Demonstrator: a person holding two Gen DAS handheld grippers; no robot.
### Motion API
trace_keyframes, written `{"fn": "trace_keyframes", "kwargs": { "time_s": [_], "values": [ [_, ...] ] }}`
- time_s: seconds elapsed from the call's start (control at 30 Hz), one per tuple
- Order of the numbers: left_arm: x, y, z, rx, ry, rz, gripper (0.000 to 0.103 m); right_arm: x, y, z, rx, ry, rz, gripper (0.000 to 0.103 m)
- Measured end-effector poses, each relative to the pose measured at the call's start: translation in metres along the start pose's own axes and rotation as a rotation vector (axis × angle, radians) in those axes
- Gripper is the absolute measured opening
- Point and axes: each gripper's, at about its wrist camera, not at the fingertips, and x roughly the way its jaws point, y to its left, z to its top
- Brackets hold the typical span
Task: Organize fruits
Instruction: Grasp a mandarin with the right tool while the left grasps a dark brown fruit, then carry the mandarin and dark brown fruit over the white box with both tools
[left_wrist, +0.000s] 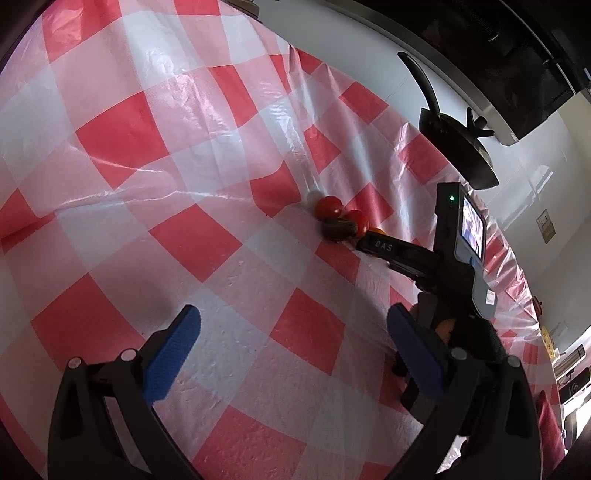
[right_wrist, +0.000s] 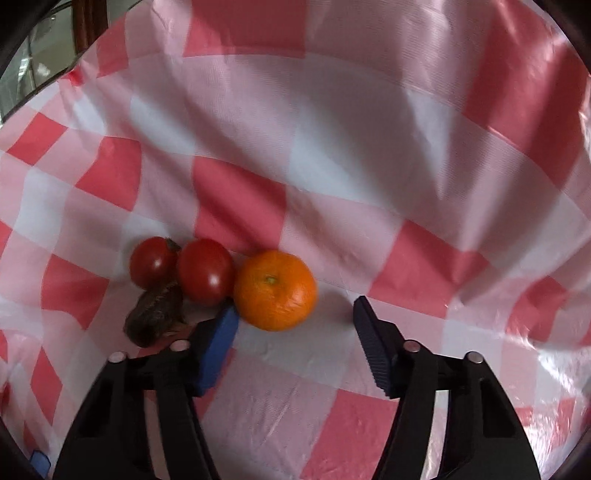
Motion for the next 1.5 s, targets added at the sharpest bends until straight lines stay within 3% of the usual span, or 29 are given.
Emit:
{"fn": "trace_keyframes", "kwargs": {
  "time_s": [0.07, 0.17, 0.37, 0.5, 0.67, 0.77, 1.1, 1.13, 1.2, 1.23, 1.27, 1.37, 1.5],
  "values": [
    [0.000, -0.002, 0.000, 0.010, 0.000, 0.005, 0.101, -0.015, -0.002, -0.008, -0.004, -0.040, 0.038, 0.040],
    [0.000, -0.003, -0.001, 0.014, 0.000, 0.009, 0.101, -0.050, -0.020, -0.034, 0.111, -0.100, 0.115, 0.040],
    [-0.001, -0.003, -0.002, 0.014, -0.002, 0.018, 0.101, -0.094, -0.062, -0.102, 0.304, -0.154, 0.157, 0.040],
    [-0.001, -0.006, -0.002, 0.025, 0.001, 0.026, 0.101, -0.098, -0.090, -0.108, 0.438, -0.184, 0.173, 0.040],
    [0.005, -0.008, -0.001, 0.017, 0.039, 0.039, 0.101, -0.101, -0.107, -0.110, 0.515, -0.241, 0.232, 0.040],
    [0.027, -0.018, 0.006, 0.022, 0.100, 0.077, 0.101, -0.100, -0.108, -0.109, 0.523, -0.249, 0.242, 0.040],
    [0.135, -0.090, 0.055, 0.220, 0.106, 0.298, 0.100, -0.104, -0.109, -0.112, 0.520, -0.258, 0.259, 0.040],
    [0.147, -0.095, 0.060, 0.246, 0.114, 0.328, 0.095, -0.103, -0.108, -0.111, 0.518, -0.257, 0.260, 0.040],
    [0.161, -0.098, 0.063, 0.283, 0.153, 0.342, 0.070, -0.102, -0.107, -0.111, 0.516, -0.255, 0.261, 0.040],
    [0.163, -0.100, 0.063, 0.316, 0.148, 0.367, 0.046, -0.102, -0.107, -0.110, 0.516, -0.255, 0.262, 0.040],
    [0.162, -0.101, 0.061, 0.352, 0.156, 0.336, 0.036, -0.102, -0.107, -0.110, 0.516, -0.254, 0.264, 0.040],
    [0.135, -0.096, 0.051, 0.355, 0.103, 0.284, 0.035, -0.101, -0.107, -0.109, 0.514, -0.252, 0.265, 0.040],
    [0.060, -0.079, 0.021, 0.304, 0.022, 0.179, 0.035, -0.101, -0.107, -0.109, 0.514, -0.253, 0.267, 0.040]
  ]
}}
